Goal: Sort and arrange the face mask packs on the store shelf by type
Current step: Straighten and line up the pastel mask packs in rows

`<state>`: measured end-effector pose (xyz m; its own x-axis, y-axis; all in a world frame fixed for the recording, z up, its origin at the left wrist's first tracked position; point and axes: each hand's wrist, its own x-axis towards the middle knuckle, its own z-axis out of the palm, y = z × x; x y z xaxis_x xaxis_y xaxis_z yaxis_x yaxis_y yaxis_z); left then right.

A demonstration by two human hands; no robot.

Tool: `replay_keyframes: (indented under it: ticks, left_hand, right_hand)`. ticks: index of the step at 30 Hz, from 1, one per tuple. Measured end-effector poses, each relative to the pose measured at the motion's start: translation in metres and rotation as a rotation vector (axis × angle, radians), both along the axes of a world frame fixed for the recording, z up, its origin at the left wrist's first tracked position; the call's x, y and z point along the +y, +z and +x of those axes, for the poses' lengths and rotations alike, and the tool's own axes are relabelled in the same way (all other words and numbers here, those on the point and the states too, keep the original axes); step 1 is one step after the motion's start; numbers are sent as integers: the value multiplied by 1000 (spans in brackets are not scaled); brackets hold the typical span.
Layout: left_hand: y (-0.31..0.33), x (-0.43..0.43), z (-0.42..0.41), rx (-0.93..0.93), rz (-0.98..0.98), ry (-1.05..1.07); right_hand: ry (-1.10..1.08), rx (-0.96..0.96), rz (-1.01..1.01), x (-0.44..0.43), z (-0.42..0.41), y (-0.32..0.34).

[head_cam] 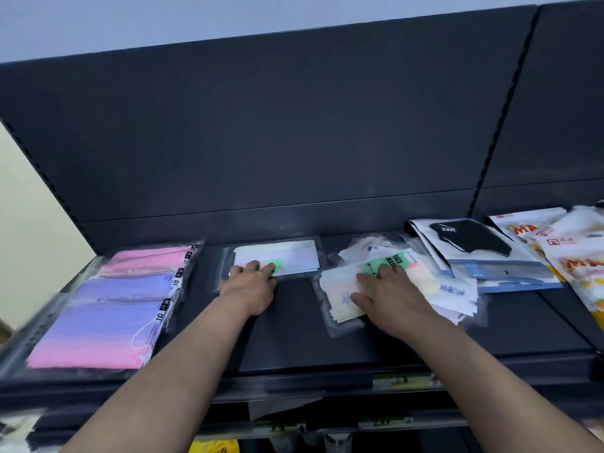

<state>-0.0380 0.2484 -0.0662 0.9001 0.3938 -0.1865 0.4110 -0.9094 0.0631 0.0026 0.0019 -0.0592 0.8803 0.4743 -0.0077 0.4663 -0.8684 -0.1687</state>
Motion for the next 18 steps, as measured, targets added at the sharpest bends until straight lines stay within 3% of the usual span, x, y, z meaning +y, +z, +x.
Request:
replay_keyframes:
  ticks: [7, 10, 12, 15, 18]
  left_hand:
    - [4, -13, 6, -6, 57, -129]
    - [6, -12, 12, 1, 50, -158]
    - [6, -11, 13, -2, 46, -169]
    - [6, -10, 13, 5, 65, -196]
    - [8, -10, 14, 33, 89, -189]
  right_hand:
    - [29, 47, 84, 0, -9, 0]
    - [-128, -146, 148, -2, -15, 3]
    - [-285, -279, 80, 6, -23, 9]
    - [-361, -160, -68, 25, -32, 9]
    - [-258, -82, -76, 24, -33, 3]
